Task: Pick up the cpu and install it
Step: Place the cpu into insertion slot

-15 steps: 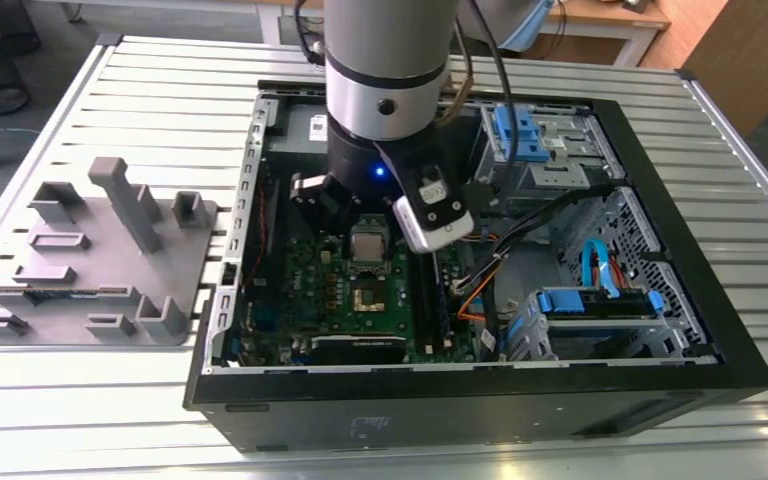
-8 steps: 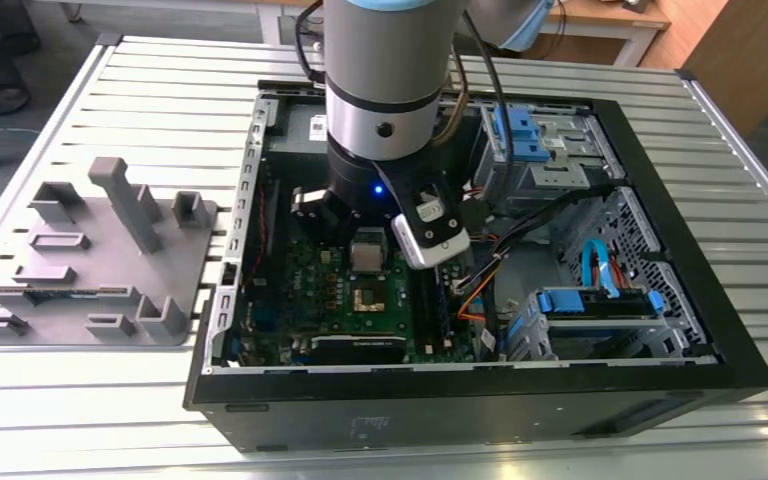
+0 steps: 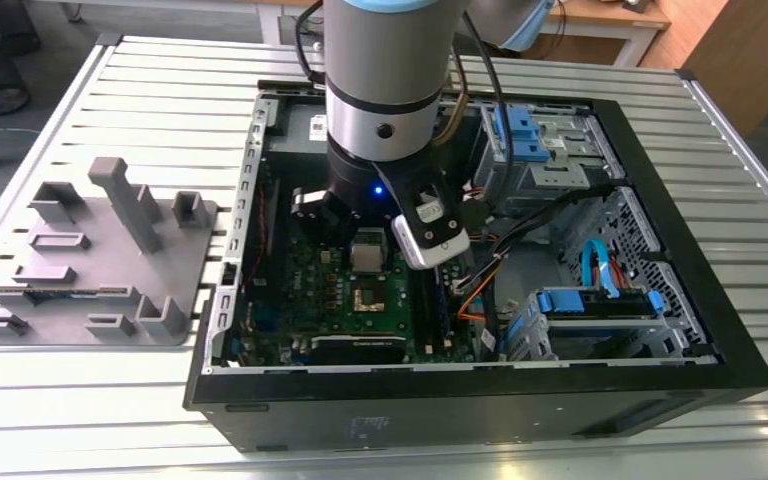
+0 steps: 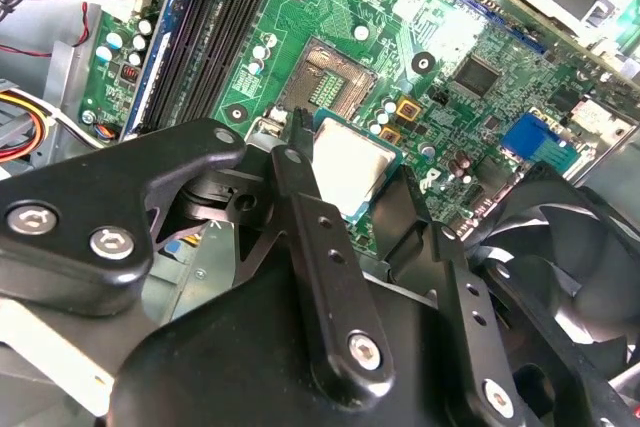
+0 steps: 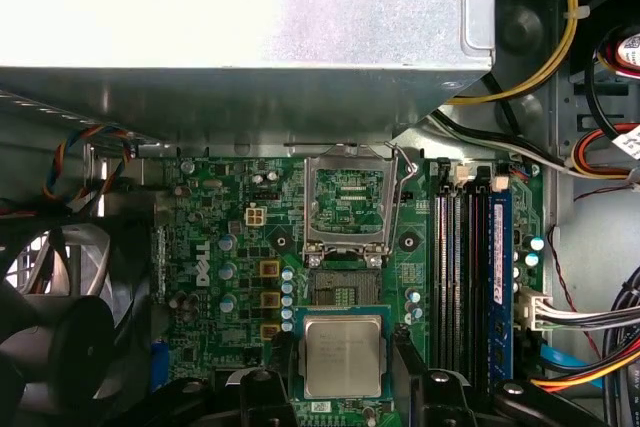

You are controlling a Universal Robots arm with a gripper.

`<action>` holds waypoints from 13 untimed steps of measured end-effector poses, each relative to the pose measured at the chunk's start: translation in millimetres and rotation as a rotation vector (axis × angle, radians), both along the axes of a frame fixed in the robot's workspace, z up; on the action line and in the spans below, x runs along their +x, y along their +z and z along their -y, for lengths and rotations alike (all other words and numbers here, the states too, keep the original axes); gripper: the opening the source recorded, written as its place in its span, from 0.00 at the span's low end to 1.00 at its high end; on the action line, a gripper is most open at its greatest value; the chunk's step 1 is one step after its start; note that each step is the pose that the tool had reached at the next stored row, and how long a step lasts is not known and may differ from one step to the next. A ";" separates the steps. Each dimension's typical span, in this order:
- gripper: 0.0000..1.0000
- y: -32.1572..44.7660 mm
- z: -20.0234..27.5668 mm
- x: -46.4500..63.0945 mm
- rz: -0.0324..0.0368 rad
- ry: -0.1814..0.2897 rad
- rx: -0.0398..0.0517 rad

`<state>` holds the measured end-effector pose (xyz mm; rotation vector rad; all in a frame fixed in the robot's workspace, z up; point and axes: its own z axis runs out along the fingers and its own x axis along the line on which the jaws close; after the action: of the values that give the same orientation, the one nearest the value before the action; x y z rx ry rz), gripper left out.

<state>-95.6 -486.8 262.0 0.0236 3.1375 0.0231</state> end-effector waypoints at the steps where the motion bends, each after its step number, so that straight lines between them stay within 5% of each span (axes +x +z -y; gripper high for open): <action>1: 0.47 0.0 0.0 0.0 0.0000 0.000 0.0000; 13: 0.47 -7.4 0.0 0.0 0.0000 0.000 0.0001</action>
<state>-95.6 -486.8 254.5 0.0235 3.1374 0.0233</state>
